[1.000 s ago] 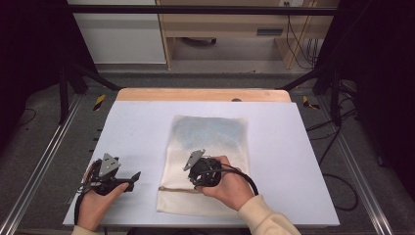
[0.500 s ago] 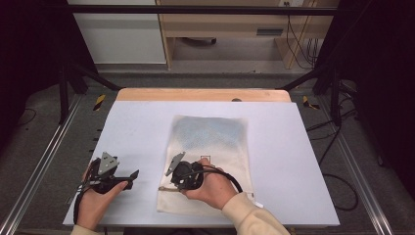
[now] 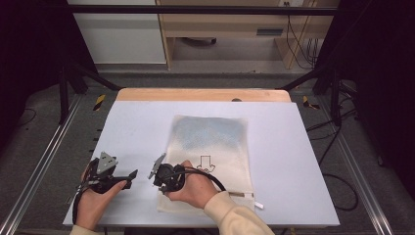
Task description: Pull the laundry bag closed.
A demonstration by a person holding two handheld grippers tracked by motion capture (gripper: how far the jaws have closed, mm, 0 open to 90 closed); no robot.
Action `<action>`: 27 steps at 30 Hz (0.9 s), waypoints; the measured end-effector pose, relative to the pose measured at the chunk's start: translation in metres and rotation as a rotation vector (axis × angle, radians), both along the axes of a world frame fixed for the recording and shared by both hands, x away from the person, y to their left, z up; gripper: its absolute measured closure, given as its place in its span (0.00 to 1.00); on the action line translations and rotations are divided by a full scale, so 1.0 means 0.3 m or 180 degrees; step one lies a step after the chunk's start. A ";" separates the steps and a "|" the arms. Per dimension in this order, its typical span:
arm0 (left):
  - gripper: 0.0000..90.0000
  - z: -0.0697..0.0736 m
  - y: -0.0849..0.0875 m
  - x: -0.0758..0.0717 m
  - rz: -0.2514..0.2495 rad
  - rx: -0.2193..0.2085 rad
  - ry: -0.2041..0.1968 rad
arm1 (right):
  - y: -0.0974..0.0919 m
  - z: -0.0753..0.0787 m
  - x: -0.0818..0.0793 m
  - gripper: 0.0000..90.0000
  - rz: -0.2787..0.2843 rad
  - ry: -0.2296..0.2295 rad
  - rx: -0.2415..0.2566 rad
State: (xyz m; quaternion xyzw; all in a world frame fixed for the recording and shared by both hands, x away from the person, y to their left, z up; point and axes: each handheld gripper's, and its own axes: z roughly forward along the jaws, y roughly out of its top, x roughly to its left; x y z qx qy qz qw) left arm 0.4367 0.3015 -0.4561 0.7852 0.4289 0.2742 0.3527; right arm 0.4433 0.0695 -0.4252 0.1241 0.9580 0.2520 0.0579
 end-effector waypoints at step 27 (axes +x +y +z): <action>0.14 0.033 -0.021 -0.063 -0.0260 -0.0096 0.0004 | 0.003 -0.011 0.016 0.91 0.0104 0.0060 0.0103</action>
